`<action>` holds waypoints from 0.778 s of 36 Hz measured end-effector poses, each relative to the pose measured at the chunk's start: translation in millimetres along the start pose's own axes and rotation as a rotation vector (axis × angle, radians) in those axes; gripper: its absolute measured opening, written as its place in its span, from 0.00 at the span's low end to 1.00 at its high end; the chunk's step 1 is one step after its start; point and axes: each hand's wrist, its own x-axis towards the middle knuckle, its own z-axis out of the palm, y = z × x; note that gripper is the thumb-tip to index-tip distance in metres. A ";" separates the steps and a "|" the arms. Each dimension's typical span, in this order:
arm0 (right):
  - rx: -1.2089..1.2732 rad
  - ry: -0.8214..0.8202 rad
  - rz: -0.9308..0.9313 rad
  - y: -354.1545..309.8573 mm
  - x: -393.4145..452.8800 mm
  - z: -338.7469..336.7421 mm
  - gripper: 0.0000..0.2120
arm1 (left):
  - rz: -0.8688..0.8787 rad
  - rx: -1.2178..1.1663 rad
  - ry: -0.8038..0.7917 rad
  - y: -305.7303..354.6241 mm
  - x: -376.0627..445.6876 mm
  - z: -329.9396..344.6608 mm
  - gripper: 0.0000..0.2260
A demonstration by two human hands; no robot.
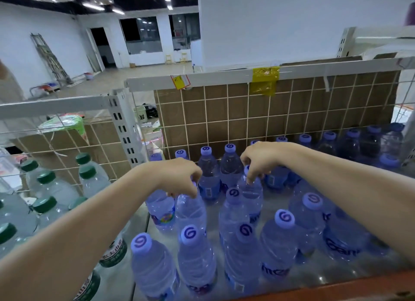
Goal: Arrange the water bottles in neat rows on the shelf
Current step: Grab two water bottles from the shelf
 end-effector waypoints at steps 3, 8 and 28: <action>-0.033 0.028 -0.028 7.0 -4.4 -3.0 0.10 | 0.010 -0.045 0.024 11.3 5.5 -3.3 0.09; -0.092 0.092 -0.061 22.2 -5.8 -4.6 0.10 | 0.017 0.002 0.091 22.6 27.4 -3.8 0.05; -0.030 0.249 -0.042 29.4 25.0 5.1 0.11 | -0.009 -0.058 0.136 26.3 84.8 -1.6 0.05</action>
